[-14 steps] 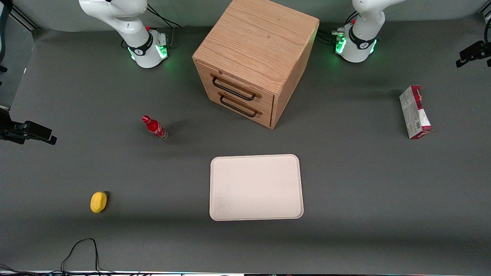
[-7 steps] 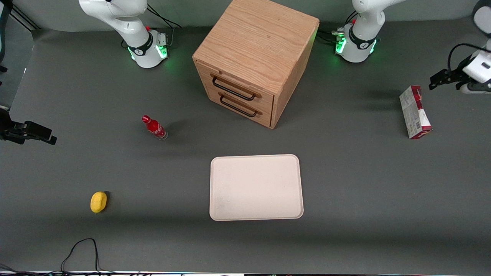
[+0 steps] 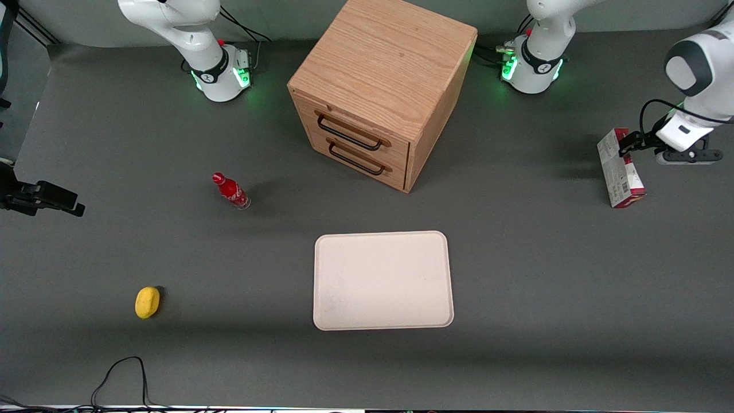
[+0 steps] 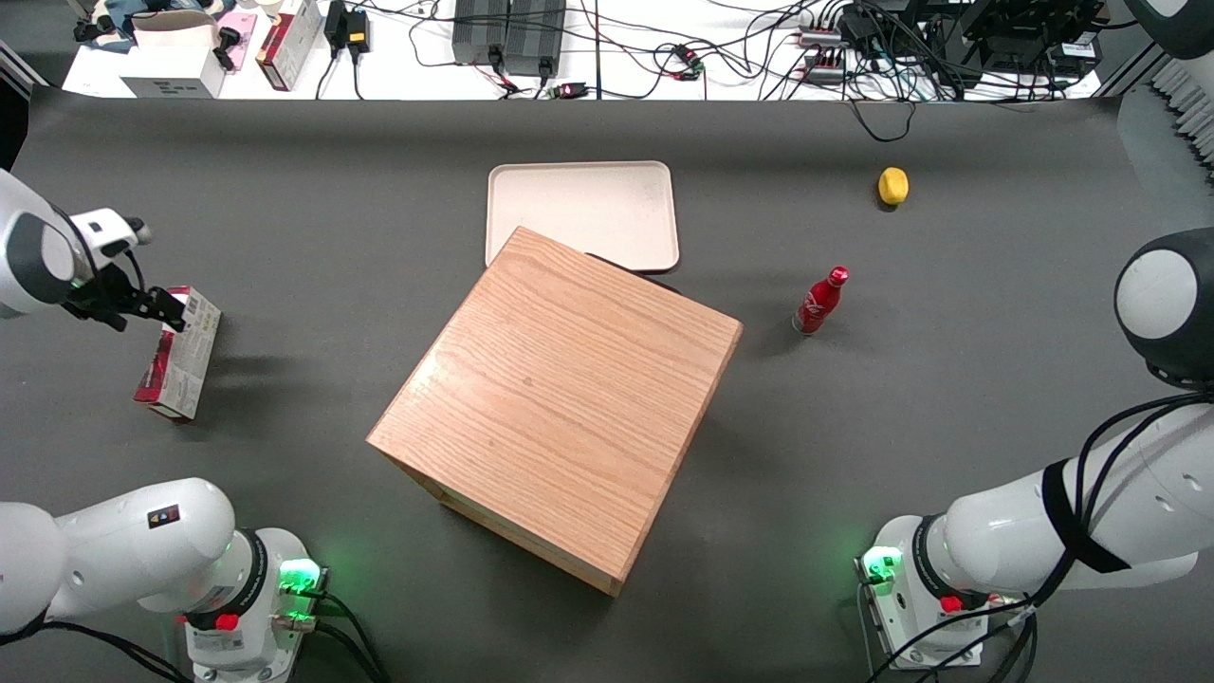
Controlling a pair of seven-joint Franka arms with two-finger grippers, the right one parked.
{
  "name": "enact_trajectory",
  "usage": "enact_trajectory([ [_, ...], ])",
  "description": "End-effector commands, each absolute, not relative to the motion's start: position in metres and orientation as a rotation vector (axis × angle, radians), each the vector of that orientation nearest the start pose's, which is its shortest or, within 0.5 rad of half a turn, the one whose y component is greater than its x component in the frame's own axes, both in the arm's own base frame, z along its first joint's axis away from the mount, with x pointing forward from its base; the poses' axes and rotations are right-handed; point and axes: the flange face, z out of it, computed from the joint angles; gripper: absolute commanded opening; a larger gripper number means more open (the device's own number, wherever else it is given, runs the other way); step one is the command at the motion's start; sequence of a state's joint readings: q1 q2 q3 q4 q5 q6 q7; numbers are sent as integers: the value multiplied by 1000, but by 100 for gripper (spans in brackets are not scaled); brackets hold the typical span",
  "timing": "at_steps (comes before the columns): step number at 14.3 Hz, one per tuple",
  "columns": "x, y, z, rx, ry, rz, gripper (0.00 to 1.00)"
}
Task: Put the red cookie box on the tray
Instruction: 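Lower the open left gripper over the upright red cookie box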
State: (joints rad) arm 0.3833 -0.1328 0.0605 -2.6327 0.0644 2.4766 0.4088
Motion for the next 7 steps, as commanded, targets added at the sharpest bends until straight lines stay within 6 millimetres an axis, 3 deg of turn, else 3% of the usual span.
enact_trajectory([
  [1, 382, 184, 263, -3115, 71, 48, 100],
  [3, 383, 184, 252, -3117, 71, 49, 100],
  [6, 382, 184, 251, -3119, 68, 58, 100],
  [7, 382, 184, 251, -3121, 66, 65, 81],
])
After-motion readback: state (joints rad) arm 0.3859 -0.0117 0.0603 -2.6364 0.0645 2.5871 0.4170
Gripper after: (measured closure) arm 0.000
